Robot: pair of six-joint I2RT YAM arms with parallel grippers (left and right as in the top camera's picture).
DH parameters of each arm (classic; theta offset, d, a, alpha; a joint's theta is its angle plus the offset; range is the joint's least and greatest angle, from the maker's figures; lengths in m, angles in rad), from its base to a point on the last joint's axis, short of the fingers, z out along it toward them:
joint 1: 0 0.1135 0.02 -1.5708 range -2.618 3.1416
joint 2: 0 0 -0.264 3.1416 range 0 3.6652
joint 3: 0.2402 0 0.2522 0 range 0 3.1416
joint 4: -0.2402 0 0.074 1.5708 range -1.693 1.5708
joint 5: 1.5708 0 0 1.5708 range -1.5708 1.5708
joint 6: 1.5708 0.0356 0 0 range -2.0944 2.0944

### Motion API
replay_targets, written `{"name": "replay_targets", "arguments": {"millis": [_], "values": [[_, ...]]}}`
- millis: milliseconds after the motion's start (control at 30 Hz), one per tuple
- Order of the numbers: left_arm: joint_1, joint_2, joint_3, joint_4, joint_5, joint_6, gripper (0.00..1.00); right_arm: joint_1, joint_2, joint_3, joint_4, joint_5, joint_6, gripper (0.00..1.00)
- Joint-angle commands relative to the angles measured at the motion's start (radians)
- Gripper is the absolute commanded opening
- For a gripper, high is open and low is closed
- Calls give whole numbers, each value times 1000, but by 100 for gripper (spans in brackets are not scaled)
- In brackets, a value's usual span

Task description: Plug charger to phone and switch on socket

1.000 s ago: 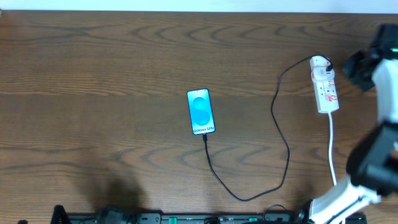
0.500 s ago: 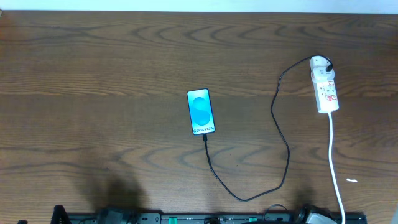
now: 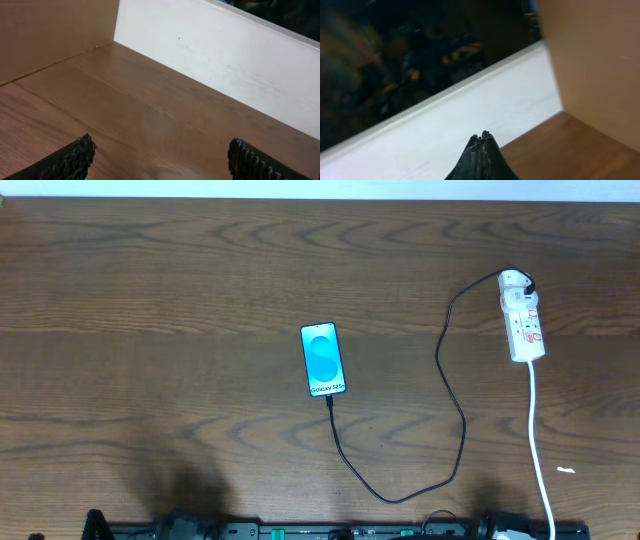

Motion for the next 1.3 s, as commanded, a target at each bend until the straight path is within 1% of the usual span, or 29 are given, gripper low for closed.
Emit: {"name": "replay_targets", "arguments": {"millis": [0, 300, 633, 767, 967, 1200, 1267], "values": [[6, -1, 7, -1, -10, 9, 87, 47, -46, -1, -2, 4, -81, 1], [10, -1, 7, -43, -10, 9, 87, 71, -148, -21, 16, -26, -96, 1], [76, -1, 7, -183, -10, 9, 87, 72, -303, -26, 23, -109, -92, 1], [85, -1, 7, -182, -10, 9, 87, 92, -336, -26, 22, -109, -92, 1], [88, -1, 7, -182, -10, 9, 87, 137, -339, -36, 23, -110, -91, 1], [90, -1, 7, -182, -10, 9, 87, 140, -339, -86, 64, -117, -84, 1], [90, -1, 7, -153, -10, 9, 87, 140, -339, -107, 83, -117, -84, 1]]}}
